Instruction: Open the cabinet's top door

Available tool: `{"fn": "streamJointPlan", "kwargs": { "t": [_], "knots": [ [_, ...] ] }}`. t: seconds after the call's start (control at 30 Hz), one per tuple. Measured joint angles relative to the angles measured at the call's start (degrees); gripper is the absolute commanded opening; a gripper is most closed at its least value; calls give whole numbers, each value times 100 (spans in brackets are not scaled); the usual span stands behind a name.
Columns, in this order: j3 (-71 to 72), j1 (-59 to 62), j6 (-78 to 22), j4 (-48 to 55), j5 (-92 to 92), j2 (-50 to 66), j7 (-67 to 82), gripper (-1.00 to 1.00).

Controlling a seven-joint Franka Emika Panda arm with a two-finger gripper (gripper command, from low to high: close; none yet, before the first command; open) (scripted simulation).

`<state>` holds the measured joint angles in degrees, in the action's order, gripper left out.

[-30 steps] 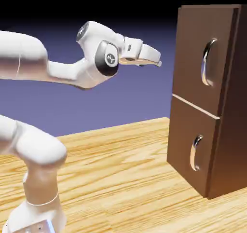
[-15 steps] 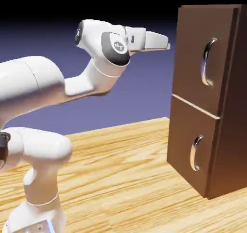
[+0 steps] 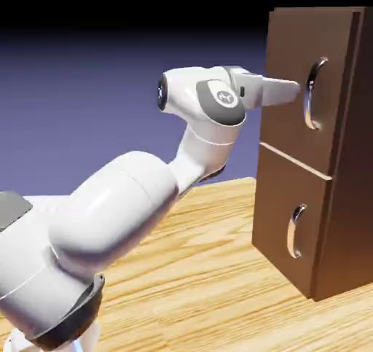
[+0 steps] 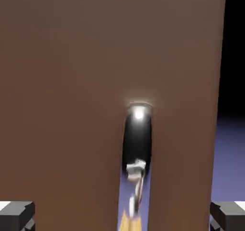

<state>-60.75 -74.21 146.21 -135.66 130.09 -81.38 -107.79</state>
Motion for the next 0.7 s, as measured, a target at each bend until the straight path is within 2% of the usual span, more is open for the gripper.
{"fn": "streamJointPlan", "kwargs": {
  "t": [0.13, 0.23, 0.27, 0.33, 0.7],
  "knots": [
    [-253, -307, -116, 106, 543, -203, -272, 0],
    [-480, -929, -108, 718, 759, -99, -264, 0],
    [-555, -1136, -105, 921, 831, -64, -261, -100],
    [-555, -1136, -105, 921, 832, -64, -261, -100],
    [498, -300, -2839, -828, 1007, 328, -1696, -100]
  ]
}}
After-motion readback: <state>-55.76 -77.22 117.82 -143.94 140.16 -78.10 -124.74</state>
